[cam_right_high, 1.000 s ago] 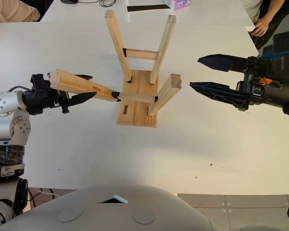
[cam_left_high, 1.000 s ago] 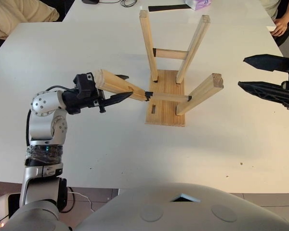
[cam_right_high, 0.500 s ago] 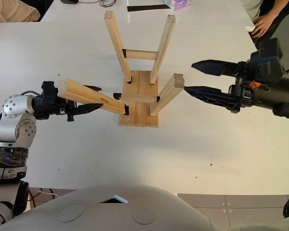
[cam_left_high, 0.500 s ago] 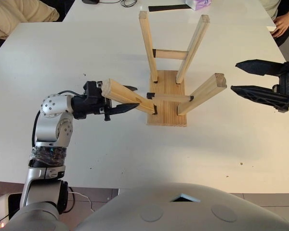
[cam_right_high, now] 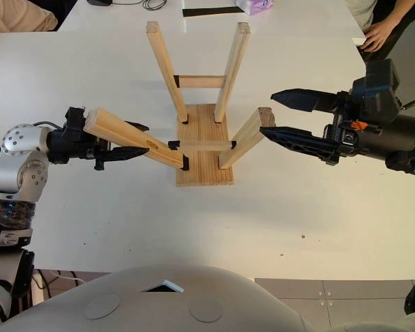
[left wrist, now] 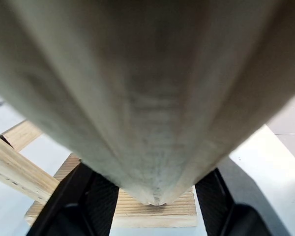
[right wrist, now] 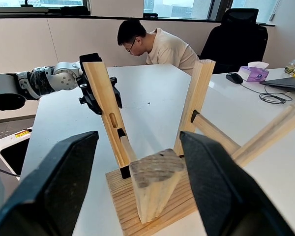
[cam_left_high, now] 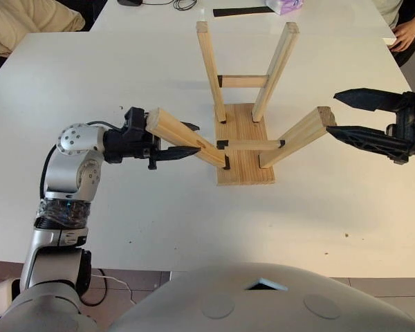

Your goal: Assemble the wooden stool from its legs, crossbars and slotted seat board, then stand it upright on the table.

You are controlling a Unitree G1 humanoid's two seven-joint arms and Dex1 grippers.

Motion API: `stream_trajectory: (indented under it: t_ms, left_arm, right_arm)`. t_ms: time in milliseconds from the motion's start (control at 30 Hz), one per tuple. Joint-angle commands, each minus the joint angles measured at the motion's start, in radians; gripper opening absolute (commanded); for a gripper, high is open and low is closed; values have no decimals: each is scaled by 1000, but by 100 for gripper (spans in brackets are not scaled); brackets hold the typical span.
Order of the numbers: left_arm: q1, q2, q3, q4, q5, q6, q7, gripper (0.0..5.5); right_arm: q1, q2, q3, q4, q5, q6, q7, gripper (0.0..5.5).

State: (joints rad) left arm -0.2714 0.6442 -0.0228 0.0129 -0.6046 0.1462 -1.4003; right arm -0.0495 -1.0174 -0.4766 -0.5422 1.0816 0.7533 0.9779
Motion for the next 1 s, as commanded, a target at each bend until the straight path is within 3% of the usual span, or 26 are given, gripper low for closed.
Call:
stream_trajectory:
  t_ms: [33,567,1000]
  left_arm:
    - [-43,32,-29,9,39,77,8,207]
    - [-122,43,-69,67,94,53,-19,207]
    - [-88,120,-105,-7,131,98,-40,207]
  right_arm:
    - [18,13,-16,-24,1,-1,-13,305]
    - [37,26,-14,-44,-12,-11,-21,305]
    - [69,34,-42,-62,-10,-19,-27,305]
